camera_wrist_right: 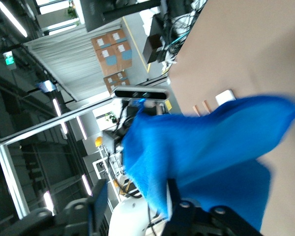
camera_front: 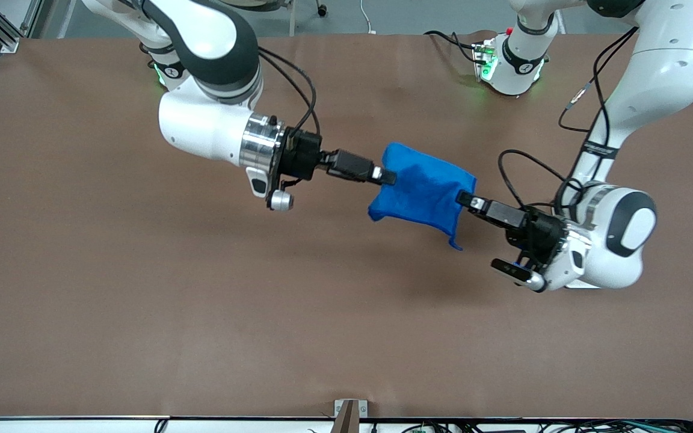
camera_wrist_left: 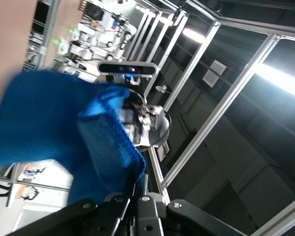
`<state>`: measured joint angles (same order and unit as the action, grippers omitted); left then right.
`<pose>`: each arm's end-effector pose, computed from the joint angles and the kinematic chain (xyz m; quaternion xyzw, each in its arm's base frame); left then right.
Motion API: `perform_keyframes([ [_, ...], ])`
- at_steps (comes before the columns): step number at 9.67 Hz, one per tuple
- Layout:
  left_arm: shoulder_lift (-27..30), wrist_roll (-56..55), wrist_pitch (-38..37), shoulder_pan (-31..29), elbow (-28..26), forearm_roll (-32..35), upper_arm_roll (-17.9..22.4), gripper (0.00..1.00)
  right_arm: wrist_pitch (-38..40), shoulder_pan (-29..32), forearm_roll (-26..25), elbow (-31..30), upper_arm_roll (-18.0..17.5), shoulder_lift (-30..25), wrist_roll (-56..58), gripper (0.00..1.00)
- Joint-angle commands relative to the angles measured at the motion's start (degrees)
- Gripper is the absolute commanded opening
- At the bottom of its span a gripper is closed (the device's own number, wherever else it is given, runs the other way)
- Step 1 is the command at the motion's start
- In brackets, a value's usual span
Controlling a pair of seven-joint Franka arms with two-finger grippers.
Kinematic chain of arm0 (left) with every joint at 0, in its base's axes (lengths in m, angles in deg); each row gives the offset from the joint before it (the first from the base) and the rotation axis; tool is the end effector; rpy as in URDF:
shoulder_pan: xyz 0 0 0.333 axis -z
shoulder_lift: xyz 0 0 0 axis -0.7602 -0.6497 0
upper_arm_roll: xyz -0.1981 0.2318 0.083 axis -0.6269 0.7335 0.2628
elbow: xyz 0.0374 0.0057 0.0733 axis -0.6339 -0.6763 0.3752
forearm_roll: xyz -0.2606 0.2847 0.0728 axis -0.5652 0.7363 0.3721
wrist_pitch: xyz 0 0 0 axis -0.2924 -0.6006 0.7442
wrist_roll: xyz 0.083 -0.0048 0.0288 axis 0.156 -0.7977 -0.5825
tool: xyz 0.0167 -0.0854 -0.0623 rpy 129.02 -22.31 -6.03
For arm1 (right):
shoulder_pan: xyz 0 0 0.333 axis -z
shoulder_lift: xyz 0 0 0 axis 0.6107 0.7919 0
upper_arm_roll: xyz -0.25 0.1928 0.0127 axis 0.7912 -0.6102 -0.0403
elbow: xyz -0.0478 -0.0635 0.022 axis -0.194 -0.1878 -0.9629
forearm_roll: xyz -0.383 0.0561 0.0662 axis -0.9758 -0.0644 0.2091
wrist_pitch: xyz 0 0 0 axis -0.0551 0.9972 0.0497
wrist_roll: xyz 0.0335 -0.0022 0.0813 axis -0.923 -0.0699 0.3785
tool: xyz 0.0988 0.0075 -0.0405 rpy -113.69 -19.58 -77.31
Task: Right arm passes towel to left arm to hang
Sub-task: 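Carry the towel toward the rack while the right gripper releases and withdraws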
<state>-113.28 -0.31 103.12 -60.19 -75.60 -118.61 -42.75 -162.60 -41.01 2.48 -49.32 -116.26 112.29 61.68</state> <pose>0.6689 -0.1703 0.4125 0.5878 0.0231 -0.2802 0.7586 0.5656 0.4155 0.4923 -0.7580 0.2201 0.0302 0.6133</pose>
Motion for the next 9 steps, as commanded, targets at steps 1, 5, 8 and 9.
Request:
perform_keyframes([
  [1,-0.3,-3.4,0.4,-1.0,1.7,5.8,0.5,0.0,4.3,4.2,-8.7,-7.1,3.7,-4.5,-0.6,1.0],
  [5,3.0,-11.3,0.4,-4.6,4.0,20.4,1.8,0.0,28.3,3.8,-37.7,-9.4,23.3,-7.9,-1.3,1.0],
  [8,5.7,-13.2,0.7,-5.5,4.4,31.0,3.9,0.0,40.6,3.7,-61.9,-9.2,32.8,-13.0,-6.4,1.0],
  [9,7.1,-14.6,1.1,-5.3,4.5,33.8,4.7,0.0,42.9,3.8,-66.4,-9.2,35.8,-15.3,-6.5,1.0],
])
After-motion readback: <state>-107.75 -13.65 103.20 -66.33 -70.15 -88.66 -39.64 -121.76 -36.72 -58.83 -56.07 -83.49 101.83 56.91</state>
